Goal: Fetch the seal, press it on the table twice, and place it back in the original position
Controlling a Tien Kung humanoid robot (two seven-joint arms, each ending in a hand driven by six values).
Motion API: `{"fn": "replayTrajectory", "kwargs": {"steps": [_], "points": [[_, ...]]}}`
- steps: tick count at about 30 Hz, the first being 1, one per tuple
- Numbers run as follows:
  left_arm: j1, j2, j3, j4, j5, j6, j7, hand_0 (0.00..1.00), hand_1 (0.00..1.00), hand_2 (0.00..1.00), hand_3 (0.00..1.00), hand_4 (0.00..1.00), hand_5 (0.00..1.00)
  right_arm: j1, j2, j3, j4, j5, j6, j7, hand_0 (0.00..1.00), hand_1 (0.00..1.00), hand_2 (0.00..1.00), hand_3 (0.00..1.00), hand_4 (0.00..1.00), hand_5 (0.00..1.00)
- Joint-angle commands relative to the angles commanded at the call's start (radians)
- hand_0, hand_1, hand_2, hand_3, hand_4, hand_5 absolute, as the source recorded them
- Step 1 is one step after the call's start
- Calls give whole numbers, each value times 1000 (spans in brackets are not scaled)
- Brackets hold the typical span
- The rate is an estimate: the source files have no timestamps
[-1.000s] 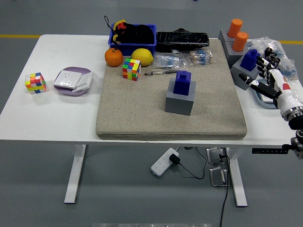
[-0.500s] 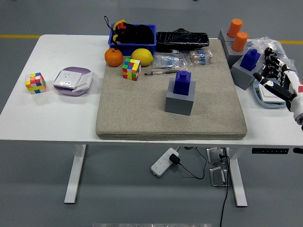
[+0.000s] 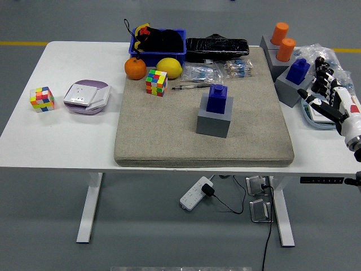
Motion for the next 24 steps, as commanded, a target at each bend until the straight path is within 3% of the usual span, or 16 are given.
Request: {"fn": "replayTrajectory", "kwargs": {"steps": [24], "points": [[25,2,-15,-1,15,3,-1,824,789,753,812,722,378,-30,8,0,10,-1,6,-10,967,933,923,962,998,560]]}}
